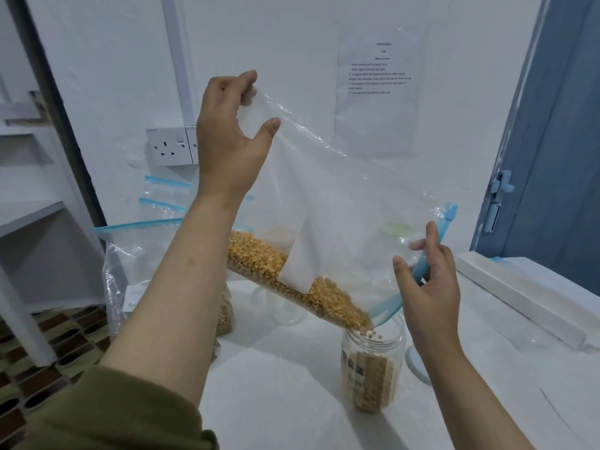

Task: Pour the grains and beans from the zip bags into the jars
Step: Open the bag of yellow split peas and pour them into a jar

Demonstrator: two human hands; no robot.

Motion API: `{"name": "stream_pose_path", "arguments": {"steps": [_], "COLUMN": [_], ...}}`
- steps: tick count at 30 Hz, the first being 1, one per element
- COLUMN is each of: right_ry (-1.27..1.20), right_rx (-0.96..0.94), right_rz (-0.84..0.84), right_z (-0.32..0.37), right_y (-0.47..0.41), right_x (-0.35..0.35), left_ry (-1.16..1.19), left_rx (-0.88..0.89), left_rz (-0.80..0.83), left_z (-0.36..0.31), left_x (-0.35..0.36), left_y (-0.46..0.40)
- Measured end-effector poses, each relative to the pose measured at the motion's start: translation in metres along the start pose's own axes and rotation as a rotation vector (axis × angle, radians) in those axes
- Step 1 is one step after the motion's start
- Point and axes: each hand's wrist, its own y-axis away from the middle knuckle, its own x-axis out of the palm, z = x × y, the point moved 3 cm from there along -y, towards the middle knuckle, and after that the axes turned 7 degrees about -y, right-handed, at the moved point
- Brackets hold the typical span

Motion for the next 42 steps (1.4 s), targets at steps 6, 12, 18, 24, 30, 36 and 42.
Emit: {"name": "stream_pose_path", "arguments": {"steps": [6, 12, 18, 24, 30, 36, 42], "right_ry": [0.005, -0.011, -0.018, -0.023, -0.029, -0.027, -0.021], "right_rx": [0.005, 0.008, 0.017, 0.013, 0.016, 0.010, 0.009], "right_rz": [-0.004, -0.006, -0.005, -0.002, -0.004, 0.001, -0.006], "right_z": [0.0001, -0.0014, -0.0021, -0.0011, -0.0012, 0.0001, -0.0005], "right_y": [-0.0001, 0.0003, 0.0003, -0.0011, 0.0001, 0.0007, 0.0015], "right_x": [0.0010, 0.0000, -0.0011, 0.0002, -0.0001, -0.0014, -0.0020], "left_ry": [-0.004, -0.010, -0.017, -0.022, -0.017, -0.020, -0.019], "left_rx": [0.005, 0.007, 0.010, 0.012, 0.010, 0.021, 0.029], "left_rz": [0.007, 0.016, 0.021, 0.014, 0.011, 0.011, 0.011], "left_z": [-0.0017, -0.0029, -0.0045, -0.0044, -0.0048, -0.0052, -0.0067], "left_x": [-0.0002, 0.0007, 0.0005, -0.0009, -0.0013, -0.0012, -0.0002], "left_y": [-0.0007, -0.0015, -0.0020, -0.0032, -0.0032, -0.0030, -0.0040]}}
